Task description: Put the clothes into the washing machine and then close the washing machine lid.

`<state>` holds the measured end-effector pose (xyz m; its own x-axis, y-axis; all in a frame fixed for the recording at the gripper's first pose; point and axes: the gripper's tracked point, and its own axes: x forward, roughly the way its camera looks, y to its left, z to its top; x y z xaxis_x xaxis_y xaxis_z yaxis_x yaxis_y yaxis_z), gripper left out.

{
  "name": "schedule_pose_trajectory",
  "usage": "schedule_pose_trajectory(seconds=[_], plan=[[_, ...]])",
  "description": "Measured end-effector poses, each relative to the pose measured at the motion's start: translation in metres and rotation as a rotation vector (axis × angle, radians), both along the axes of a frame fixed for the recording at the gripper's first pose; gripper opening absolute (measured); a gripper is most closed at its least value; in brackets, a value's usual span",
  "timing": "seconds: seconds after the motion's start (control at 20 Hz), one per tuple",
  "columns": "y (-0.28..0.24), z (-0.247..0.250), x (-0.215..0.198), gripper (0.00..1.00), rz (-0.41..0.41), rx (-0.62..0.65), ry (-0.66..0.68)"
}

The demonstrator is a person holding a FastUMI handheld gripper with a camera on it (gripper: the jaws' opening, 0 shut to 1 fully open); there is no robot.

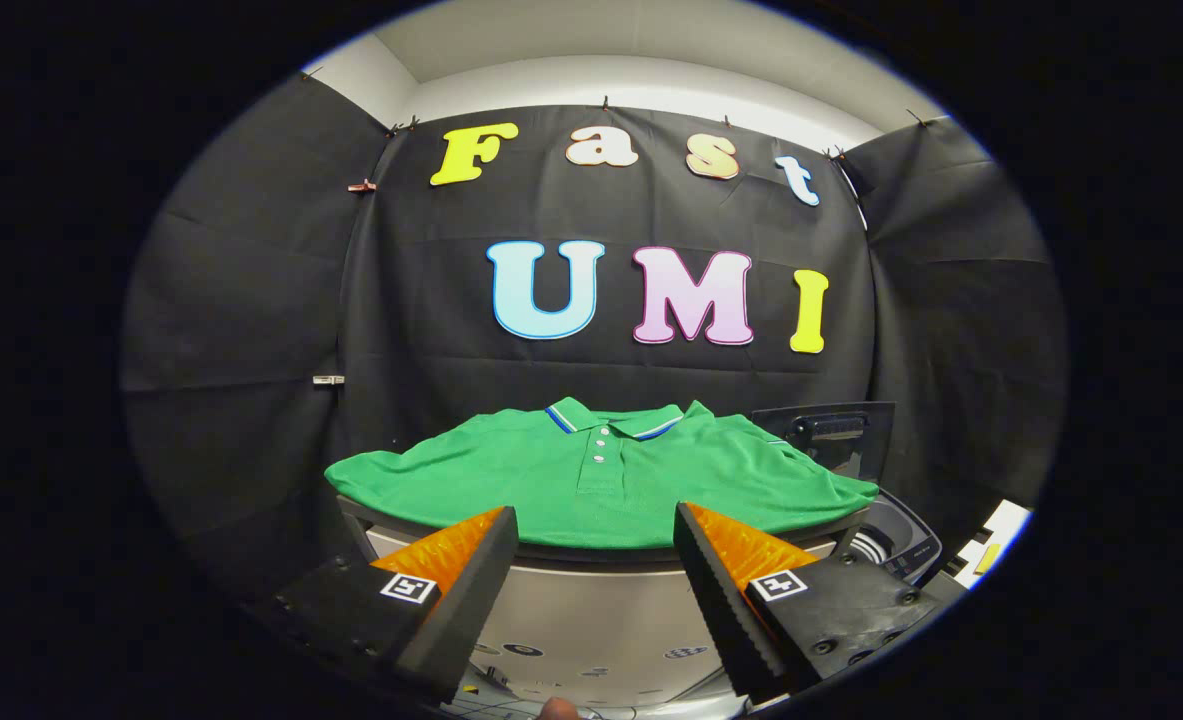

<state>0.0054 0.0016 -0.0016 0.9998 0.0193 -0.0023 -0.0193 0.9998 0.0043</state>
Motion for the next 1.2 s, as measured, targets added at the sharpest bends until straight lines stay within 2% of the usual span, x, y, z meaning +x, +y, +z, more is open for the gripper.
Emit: schedule_pose_trajectory(seconds=[0.6, 0.8, 0.95, 1.2], plan=[[0.005, 0.01, 0.018, 0.98, 0.027, 0.009, 0.013], [0.007, 0.031, 0.049, 0.98, 0.031, 0.036, 0.057], [-0.01, 0.029, 0.084, 0.98, -0.055, -0.004, 0.168], [-0.001, 0.038, 0.142, 0.99, -0.041, 0.073, 0.292]])
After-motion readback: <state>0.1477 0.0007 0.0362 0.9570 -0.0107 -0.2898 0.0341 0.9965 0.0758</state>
